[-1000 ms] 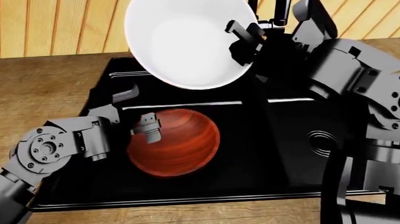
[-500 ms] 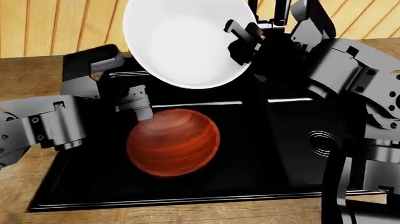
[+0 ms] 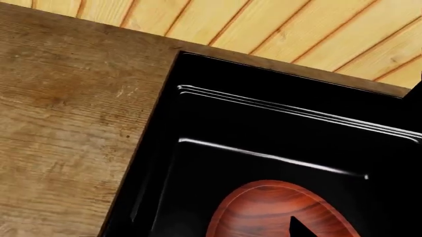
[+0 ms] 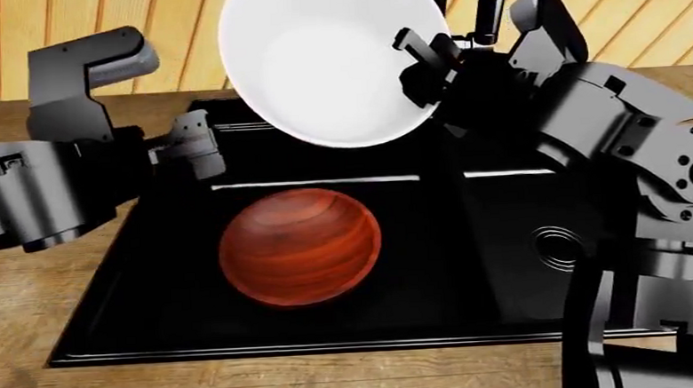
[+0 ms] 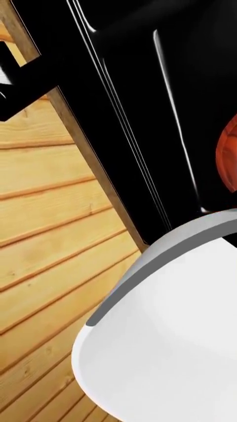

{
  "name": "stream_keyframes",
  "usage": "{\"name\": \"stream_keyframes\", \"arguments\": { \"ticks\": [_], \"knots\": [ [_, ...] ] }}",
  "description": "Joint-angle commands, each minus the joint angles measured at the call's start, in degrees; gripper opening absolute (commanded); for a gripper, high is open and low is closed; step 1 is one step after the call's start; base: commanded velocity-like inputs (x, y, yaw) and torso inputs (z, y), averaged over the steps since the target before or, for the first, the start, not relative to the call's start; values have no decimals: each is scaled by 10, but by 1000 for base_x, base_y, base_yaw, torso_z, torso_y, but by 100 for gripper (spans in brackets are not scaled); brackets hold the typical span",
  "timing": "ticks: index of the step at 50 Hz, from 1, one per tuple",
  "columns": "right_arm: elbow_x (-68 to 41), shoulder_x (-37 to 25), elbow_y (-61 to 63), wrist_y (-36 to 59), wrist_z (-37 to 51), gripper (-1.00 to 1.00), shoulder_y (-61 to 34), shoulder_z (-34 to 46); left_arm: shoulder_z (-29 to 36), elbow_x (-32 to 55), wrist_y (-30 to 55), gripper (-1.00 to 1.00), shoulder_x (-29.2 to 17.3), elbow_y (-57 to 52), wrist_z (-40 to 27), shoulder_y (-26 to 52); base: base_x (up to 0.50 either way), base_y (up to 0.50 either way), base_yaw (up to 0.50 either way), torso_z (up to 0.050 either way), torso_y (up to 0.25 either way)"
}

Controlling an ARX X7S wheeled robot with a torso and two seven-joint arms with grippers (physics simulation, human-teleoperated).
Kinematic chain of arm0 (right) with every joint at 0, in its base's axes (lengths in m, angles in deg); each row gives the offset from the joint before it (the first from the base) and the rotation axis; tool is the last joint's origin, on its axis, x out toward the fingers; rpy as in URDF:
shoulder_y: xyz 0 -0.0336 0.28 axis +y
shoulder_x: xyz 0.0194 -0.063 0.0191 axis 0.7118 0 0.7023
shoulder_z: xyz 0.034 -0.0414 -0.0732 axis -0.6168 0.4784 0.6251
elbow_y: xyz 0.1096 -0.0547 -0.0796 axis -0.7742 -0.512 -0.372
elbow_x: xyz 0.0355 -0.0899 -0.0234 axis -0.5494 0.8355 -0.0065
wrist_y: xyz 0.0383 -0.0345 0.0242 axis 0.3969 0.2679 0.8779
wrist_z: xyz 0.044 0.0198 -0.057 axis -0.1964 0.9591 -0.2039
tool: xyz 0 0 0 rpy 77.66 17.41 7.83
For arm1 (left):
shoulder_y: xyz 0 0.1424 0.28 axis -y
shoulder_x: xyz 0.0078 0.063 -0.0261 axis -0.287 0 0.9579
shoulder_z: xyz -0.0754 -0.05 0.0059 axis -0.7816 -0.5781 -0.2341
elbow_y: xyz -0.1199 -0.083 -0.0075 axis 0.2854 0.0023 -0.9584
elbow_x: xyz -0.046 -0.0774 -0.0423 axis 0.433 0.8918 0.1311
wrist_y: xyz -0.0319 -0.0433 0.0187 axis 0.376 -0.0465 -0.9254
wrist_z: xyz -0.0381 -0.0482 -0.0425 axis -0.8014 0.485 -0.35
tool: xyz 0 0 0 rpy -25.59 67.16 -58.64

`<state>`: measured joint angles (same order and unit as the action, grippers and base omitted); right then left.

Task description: Stack the bowls in the sink.

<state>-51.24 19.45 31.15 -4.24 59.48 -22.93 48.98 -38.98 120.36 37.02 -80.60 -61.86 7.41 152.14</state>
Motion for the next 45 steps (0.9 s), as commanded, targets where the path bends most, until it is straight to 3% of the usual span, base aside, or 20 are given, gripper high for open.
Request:
{"name": "stream_keyframes", "arguments": {
  "ticks": [1,26,45],
  "knots": [
    [0,-2,-1,-8,-7,-100,-1,4,-17,6,-1,100,-36,-22,-20,16,0,0,0,0,0],
    [31,-5,-19,-12,-35,-100,26,45,-75,58,-31,100,-133,-98,-81,36,0,0,0,0,0],
    [120,-3,-90,-21,-94,-100,18,131,-75,32,-34,100,-125,-75,-58,40,0,0,0,1,0]
  ]
}}
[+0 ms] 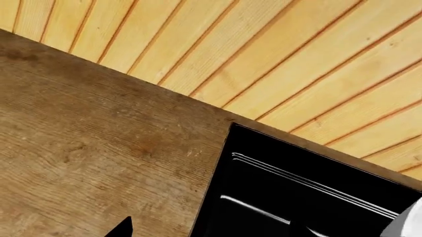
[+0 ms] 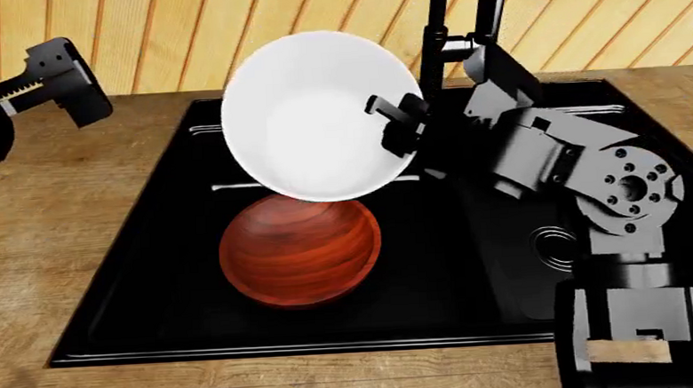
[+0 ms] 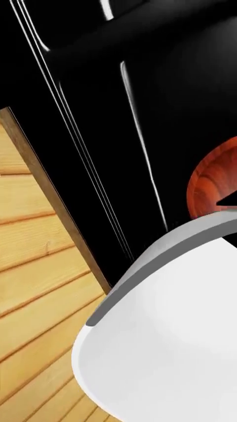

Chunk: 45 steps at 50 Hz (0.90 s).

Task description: Stack the bowls in the sink.

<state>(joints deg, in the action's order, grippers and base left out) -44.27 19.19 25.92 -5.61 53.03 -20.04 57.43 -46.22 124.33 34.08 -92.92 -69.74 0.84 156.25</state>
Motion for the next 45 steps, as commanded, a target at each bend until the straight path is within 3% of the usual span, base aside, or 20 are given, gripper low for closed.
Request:
{"name": "stream_keyframes", "arguments": {
  "ticks": [1,45],
  "knots": [
    [55,-1,-42,-9,-31,-100,-12,50,-3,-8,-5,100,-2,4,8,-2,0,0,0,0,0],
    [158,58,-276,-87,-206,-100,-53,169,-7,7,-4,100,-2,1,5,2,0,0,0,0,0]
  ]
}}
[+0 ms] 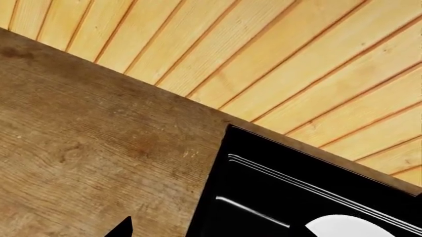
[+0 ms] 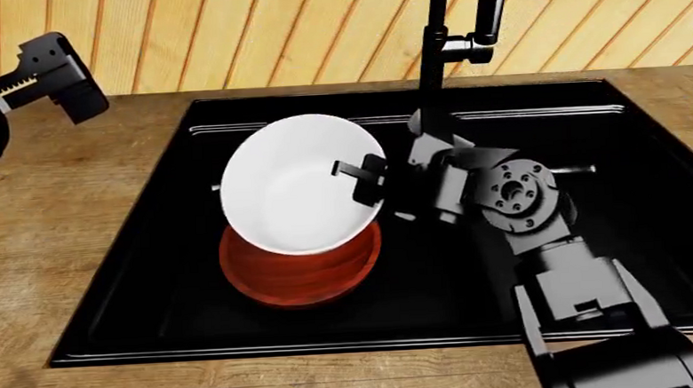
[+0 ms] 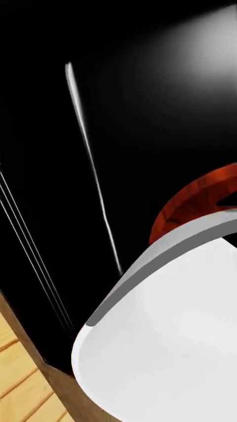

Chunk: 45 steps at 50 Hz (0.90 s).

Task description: Stack the bowls in the sink.

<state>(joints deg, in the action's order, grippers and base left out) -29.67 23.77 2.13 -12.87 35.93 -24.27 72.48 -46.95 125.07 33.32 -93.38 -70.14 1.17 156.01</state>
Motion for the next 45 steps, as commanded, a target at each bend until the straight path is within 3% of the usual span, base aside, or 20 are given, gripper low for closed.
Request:
{"name": "stream_keyframes", "arguments": {
  "ticks": [1,19,37,38,45],
  "knots": [
    [13,13,-42,-15,-38,-100,-11,21,0,-1,3,100,2,5,2,4,0,0,0,0,0],
    [47,45,-146,-54,-102,-100,-35,90,0,-3,-2,100,0,4,7,-3,0,0,0,0,0],
    [-44,47,-194,-96,-117,-100,-45,227,0,-7,-8,100,0,4,13,-14,0,0,0,0,1],
    [-48,47,-196,-97,-117,100,-46,233,0,-6,-9,100,0,3,13,-15,0,0,3,0,0],
    [-73,45,-201,-103,-116,100,-49,261,0,-9,-10,100,2,6,16,-16,0,0,0,0,0]
  ]
}}
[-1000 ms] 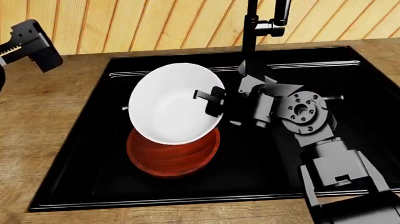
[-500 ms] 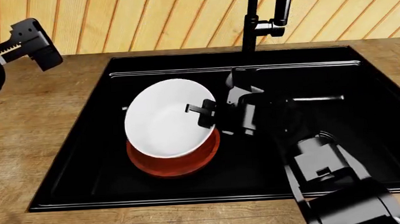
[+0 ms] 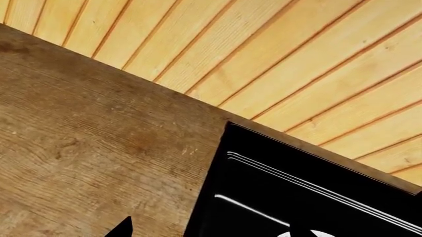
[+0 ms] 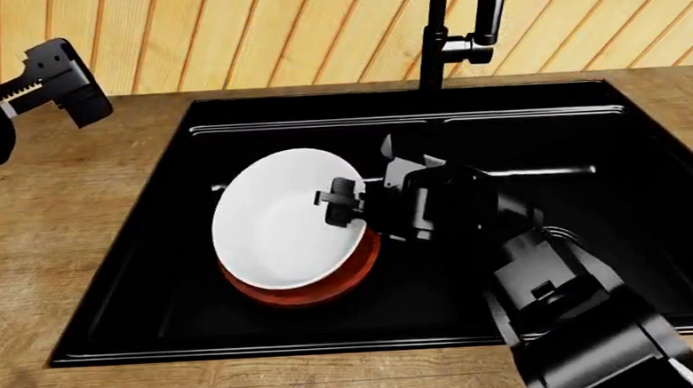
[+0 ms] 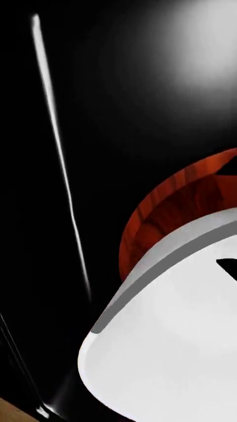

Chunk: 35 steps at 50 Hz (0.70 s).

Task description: Stack the bowls in the sink.

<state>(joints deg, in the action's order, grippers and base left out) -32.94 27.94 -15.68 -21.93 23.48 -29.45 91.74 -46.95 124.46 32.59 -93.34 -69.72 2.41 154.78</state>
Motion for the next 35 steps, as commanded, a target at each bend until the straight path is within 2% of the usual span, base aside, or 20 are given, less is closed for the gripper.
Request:
{"name": "stream_keyframes", "arguments": {
  "ticks": [1,5,24,35],
  "knots": [
    [-43,2,-21,-12,10,100,3,70,0,-3,-3,100,2,2,4,-4,0,0,0,0,0],
    [-53,-8,1,-5,26,100,7,68,0,-4,-5,100,2,1,6,-5,0,0,0,0,0],
    [-152,-121,258,52,201,100,50,-5,-8,0,-9,100,6,-4,10,1,0,0,0,0,0],
    [-198,-140,338,66,260,100,57,-34,-11,-2,-12,100,8,-5,17,1,0,0,0,0,0]
  ]
}}
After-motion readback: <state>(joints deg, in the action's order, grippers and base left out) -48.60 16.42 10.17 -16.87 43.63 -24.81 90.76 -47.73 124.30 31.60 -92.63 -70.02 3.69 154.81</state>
